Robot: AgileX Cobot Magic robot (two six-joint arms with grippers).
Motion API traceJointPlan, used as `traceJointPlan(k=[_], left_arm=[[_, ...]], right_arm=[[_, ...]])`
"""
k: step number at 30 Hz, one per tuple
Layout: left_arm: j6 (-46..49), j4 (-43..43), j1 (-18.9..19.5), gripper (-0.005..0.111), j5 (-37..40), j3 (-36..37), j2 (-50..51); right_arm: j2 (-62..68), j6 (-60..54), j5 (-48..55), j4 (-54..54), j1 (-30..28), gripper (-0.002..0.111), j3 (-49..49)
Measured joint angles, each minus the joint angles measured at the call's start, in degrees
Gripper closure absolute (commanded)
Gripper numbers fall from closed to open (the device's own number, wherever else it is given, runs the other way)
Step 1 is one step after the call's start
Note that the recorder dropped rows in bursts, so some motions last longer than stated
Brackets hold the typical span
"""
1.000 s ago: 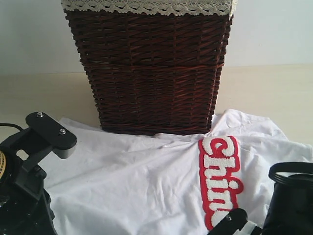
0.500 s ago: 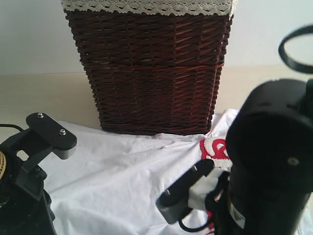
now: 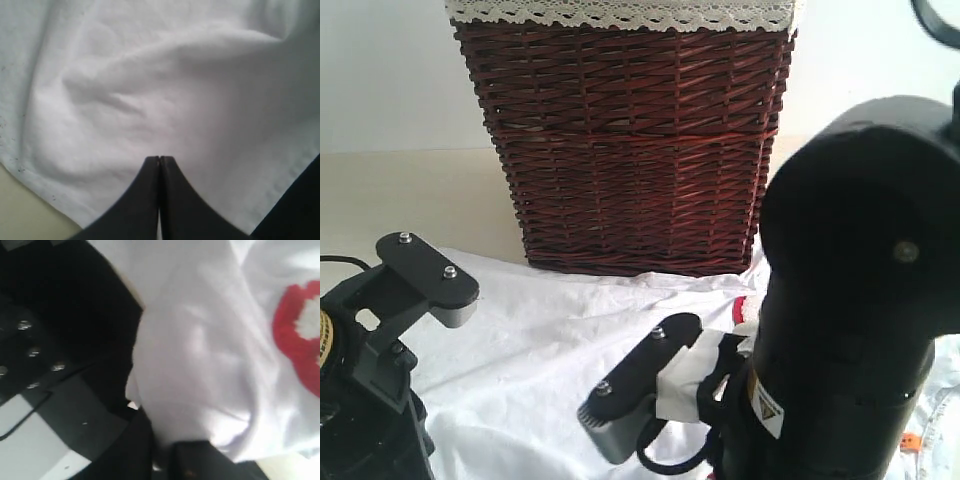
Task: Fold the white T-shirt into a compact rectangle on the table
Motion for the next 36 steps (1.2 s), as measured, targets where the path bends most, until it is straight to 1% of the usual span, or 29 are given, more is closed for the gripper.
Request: traceJointPlan(k=[3,6,8,11,13,15,16,18,19,20,21,25,26,27,28,29,30,31,32,33,34,36], left_arm=[[0.0,0.0,0.0,0.107,0.0,0.0,0.0],[0.2,0.0,0.0,0.107,0.1,0.0,0.0],[0.2,0.0,0.0,0.107,0.1,0.0,0.0],[0.2,0.0,0.0,0.107,0.2,0.0,0.0],[0.2,0.0,0.0,0.107,0.2,0.0,0.0],[0.2,0.0,0.0,0.107,0.2,0.0,0.0],[0.2,0.0,0.0,0.107,0.2,0.0,0.0],[0.2,0.0,0.0,0.107,0.3,0.0,0.0],[0.2,0.0,0.0,0.107,0.4,0.0,0.0],[0.2,0.0,0.0,0.107,0.4,0.0,0.0],[0.2,0.0,0.0,0.107,0.5,0.0,0.0],[0.2,-0.1,0.0,0.107,0.5,0.0,0.0],[0.6,-0.2,0.0,0.107,0.6,0.0,0.0],[0.7,-0.2,0.0,0.107,0.6,0.0,0.0],[1.1,-0.7,0.0,0.107,0.9,0.0,0.0],[1.2,-1.1,0.0,0.107,0.9,0.0,0.0],[1.4,-1.1,0.0,0.107,0.9,0.0,0.0],[1.4,-1.1,0.0,0.107,0.9,0.0,0.0],[1.6,-1.1,0.0,0.107,0.9,0.0,0.0],[1.6,-1.1,0.0,0.107,0.9,0.0,0.0],[2.0,-1.1,0.0,0.107,0.9,0.0,0.0],[2.4,-1.1,0.0,0.107,0.6,0.3,0.0]], right_arm=[[1.3,5.0,0.1,-8.4,0.0,0.076,2.2],[2.5,7.2,0.2,-12.5,0.0,0.064,5.0],[3.1,7.7,0.2,-12.8,0.0,0.062,6.1],[3.5,9.0,0.2,-13.1,0.0,0.062,6.5],[3.6,8.6,0.2,-11.5,0.0,0.062,6.5],[3.6,6.3,0.2,-7.6,0.0,0.063,6.5],[3.6,5.8,0.2,-6.2,0.0,0.065,6.5],[3.6,8.8,0.2,-7.9,0.1,0.074,6.5],[3.6,11.5,0.2,-10.5,0.1,0.079,6.7],[3.6,14.5,0.2,-13.6,0.1,0.086,6.9],[3.6,18.6,0.1,-18.8,0.1,0.091,7.8],[3.5,27.1,0.1,-30.5,0.1,0.108,11.1],[3.5,31.5,0.1,-34.5,0.1,0.108,12.0],[3.5,33.2,0.1,-35.4,0.1,0.108,12.0],[3.4,34.3,0.1,-35.4,0.1,0.106,12.2],[3.1,33.6,0.1,-34.3,0.1,0.096,12.2],[2.4,29.0,-0.3,-29.0,0.1,0.090,12.3],[2.2,26.2,-1.2,-25.8,0.1,0.076,12.3],[1.6,18.3,-3.2,-16.5,0.1,0.069,12.4],[1.1,14.4,-4.1,-12.0,0.1,0.061,12.4],[0.5,8.7,-4.8,-5.1,0.1,0.058,12.4],[-1.0,3.4,-4.8,-0.3,0.1,0.057,12.4]])
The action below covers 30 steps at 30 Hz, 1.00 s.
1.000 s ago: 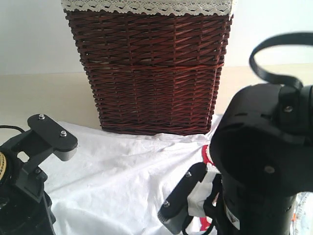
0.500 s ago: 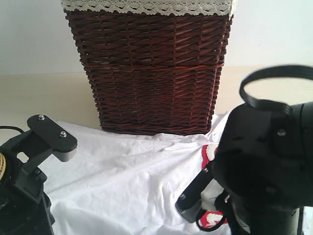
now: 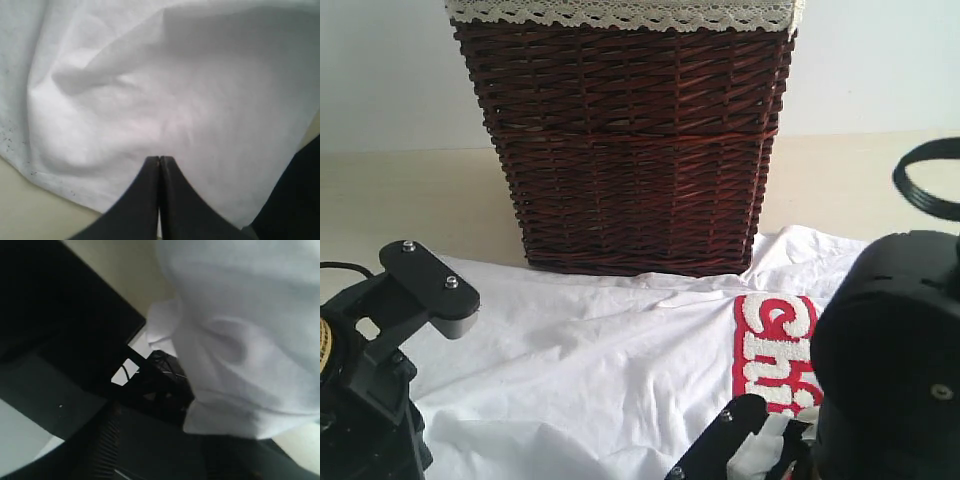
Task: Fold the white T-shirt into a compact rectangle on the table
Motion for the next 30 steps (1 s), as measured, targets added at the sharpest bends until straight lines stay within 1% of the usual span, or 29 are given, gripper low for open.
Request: traceJointPlan(k=[2,4,7,9,12,14,17,19,20,24,28,30], left_arm=[[0.8,-1.4,0.0,0.107,-1.2,2.0,0.9],[3.6,-4.7,0.0,0.107,-1.2,3.9,3.5],[10.9,-13.2,0.0,0.107,-1.2,5.5,6.8],[13.4,-16.2,0.0,0.107,-1.2,6.0,7.9],[14.6,-17.8,0.0,0.107,-1.2,6.6,10.6],[14.9,-18.1,0.0,0.107,-1.1,7.1,12.9],[15.0,-18.2,0.0,0.107,-1.1,7.5,17.0],[14.5,-18.2,0.0,0.107,-1.0,7.5,19.9],[14.4,-18.2,0.0,0.107,-1.0,7.6,21.1],[14.1,-18.2,0.0,0.107,0.4,7.7,24.1],[12.7,-15.8,0.0,0.107,2.9,9.7,24.6],[10.1,-12.7,0.0,0.107,3.7,10.3,24.8]], right_arm=[[-1.7,-1.3,1.1,0.0,0.0,0.057,0.0],[-3.9,3.7,3.3,-6.1,0.0,0.057,0.0],[-8.5,12.3,4.3,-17.6,0.0,0.057,-1.2],[-10.5,13.8,4.3,-19.9,0.0,0.057,-1.7],[-13.3,18.0,4.2,-24.1,0.0,0.057,-2.0],[-14.0,23.5,4.0,-29.9,0.0,0.057,-2.0],[-14.3,35.8,4.0,-41.1,0.0,0.058,-2.0],[-14.2,43.8,2.5,-45.4,-0.6,0.063,-2.0],[-14.1,46.6,0.1,-46.5,-1.2,0.067,-1.5],[-11.7,51.0,-10.3,-47.1,-5.0,0.090,2.8],[-9.8,52.9,-11.9,-49.1,-10.9,0.108,7.5],[-9.7,53.4,-14.2,-49.8,-14.7,0.108,10.1]])
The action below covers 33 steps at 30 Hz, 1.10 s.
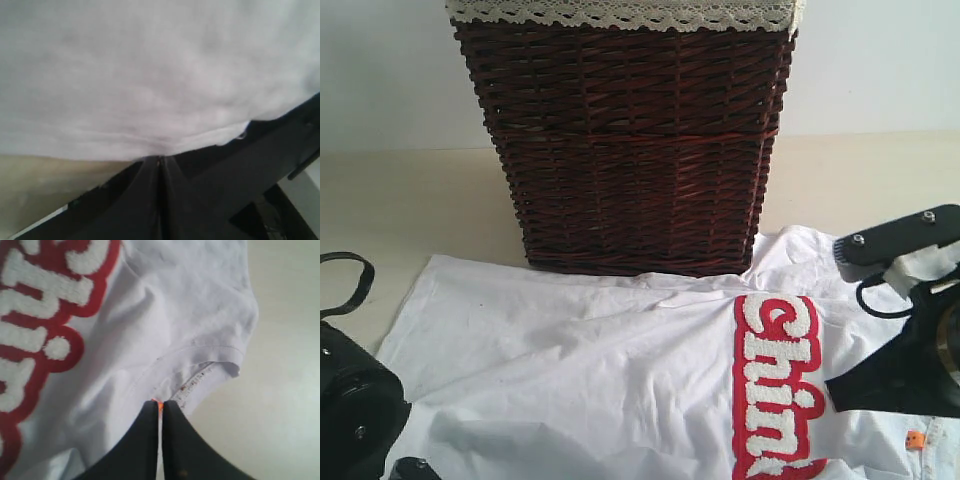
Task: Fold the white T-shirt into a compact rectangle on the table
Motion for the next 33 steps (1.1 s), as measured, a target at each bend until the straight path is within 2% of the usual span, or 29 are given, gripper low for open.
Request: traceJointPlan(k=[6,9,11,14,16,21,25,28,33], left_arm=[[-4.0,4.2,0.0,0.107,0.4,0.0,0.0],[-4.1,4.5,0.0,0.107,0.4,0.0,-0.8],[-4.1,4.6,0.0,0.107,0.5,-0.6,-3.7],[-4.0,4.3,0.0,0.107,-0.5,-1.7,-11.1],[0.2,-0.5,0.0,0.107,-1.5,-1.7,-15.0],[18.2,-20.7,0.0,0.107,-4.2,-2.5,-20.6],[25.6,-27.7,-0.8,0.107,-10.7,-5.0,-21.1],[31.0,-31.0,-4.5,0.107,-17.3,-7.6,-20.1],[35.1,-32.3,-15.6,0.107,-25.6,-12.5,-15.0]], right_arm=[[3.4,0.2,-13.3,1.3,-11.5,0.108,4.1],[8.2,3.8,-15.1,-3.0,-17.1,0.108,4.1],[12.8,7.8,-17.5,-7.1,-21.9,0.108,4.1],[20.3,10.0,-27.7,-11.2,-28.9,0.108,3.2],[24.0,10.4,-28.9,-13.4,-32.0,0.108,0.4],[31.2,10.4,-29.5,-17.8,-38.4,0.108,-8.0],[33.9,8.0,-28.9,-18.3,-38.7,0.108,-11.4],[34.7,6.8,-28.5,-18.4,-38.7,0.108,-13.0],[35.0,4.8,-28.4,-17.4,-38.7,0.108,-13.8]])
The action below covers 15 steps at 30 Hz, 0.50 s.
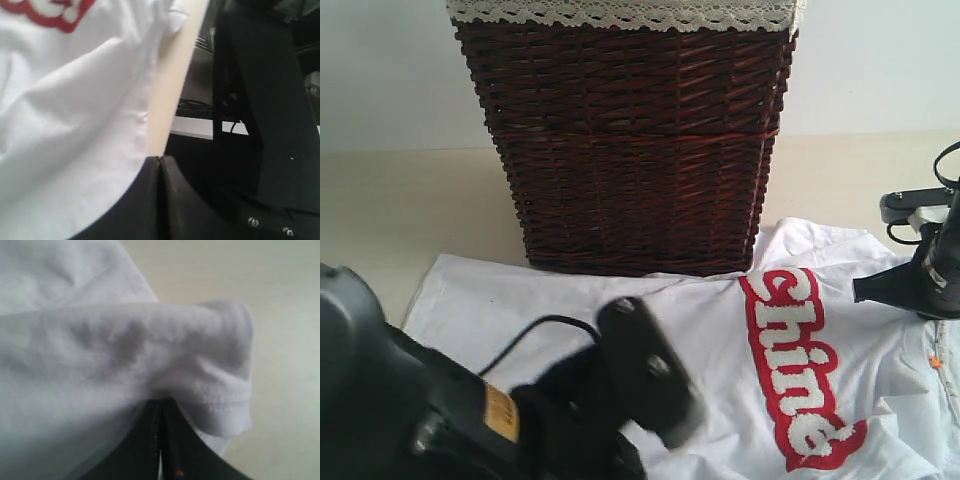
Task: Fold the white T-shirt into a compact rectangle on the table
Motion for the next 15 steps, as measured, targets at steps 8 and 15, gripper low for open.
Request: traceJointPlan(k=[8,15], left_arm=[[1.1,-0.9,-14.6,0.107,-14.3,-3.4,13.0],[-0.2,-1.1,-15.1,0.107,-19.5,-14.3,25.8]], right_arm=[[0.0,-2.3,0.0,1.6,-0.1,0.108,-0.2],[0.0,-2.9,0.0,2.4,-0.2,0.108,-0.4]])
